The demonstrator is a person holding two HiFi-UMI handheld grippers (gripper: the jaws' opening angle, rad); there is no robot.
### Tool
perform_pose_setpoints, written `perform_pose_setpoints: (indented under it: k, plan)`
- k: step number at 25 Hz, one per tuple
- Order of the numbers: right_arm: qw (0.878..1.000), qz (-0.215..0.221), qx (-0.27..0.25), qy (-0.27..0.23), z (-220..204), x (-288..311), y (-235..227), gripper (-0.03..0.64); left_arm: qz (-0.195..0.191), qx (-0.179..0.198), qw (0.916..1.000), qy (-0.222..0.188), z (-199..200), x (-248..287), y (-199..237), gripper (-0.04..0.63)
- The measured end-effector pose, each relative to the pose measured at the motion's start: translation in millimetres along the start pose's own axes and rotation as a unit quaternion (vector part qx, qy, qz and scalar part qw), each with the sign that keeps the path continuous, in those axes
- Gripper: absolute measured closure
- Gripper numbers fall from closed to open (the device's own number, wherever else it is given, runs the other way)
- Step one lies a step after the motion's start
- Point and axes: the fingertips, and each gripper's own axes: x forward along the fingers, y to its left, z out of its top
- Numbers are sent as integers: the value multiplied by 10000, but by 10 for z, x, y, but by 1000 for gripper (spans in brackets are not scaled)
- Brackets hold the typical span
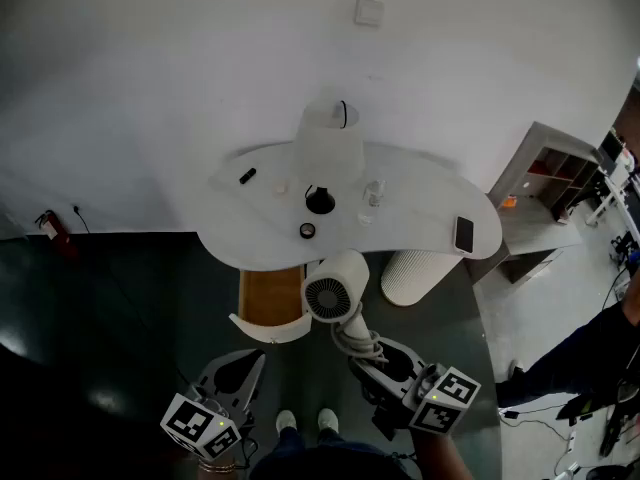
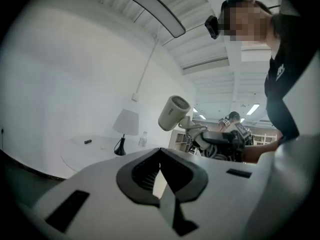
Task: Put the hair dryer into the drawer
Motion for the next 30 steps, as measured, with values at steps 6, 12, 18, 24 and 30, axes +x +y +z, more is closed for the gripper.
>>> perform_pose_setpoints:
  k: [6,12,18,24,30]
  plan:
    - [10000,15,60,-38,25,-24,7,414,-70,14,10000,10,-44,4,-54,580]
    - [10000,-5,28,2,24,18,21,414,-8,-33,10000,65,-53,-66,-33,580]
    - [9999,-76,54,70,-33,74,39,414,34,-7,9999,132,-76,-162,37,580]
    - [9996,-267,13,117,-89,161,26,414,-26,90,9997,243,-129,-253,162,580]
    - [9990,-427,-37,146,-132,234,67,414,-81,10,9996,282,-163,-312,339,580]
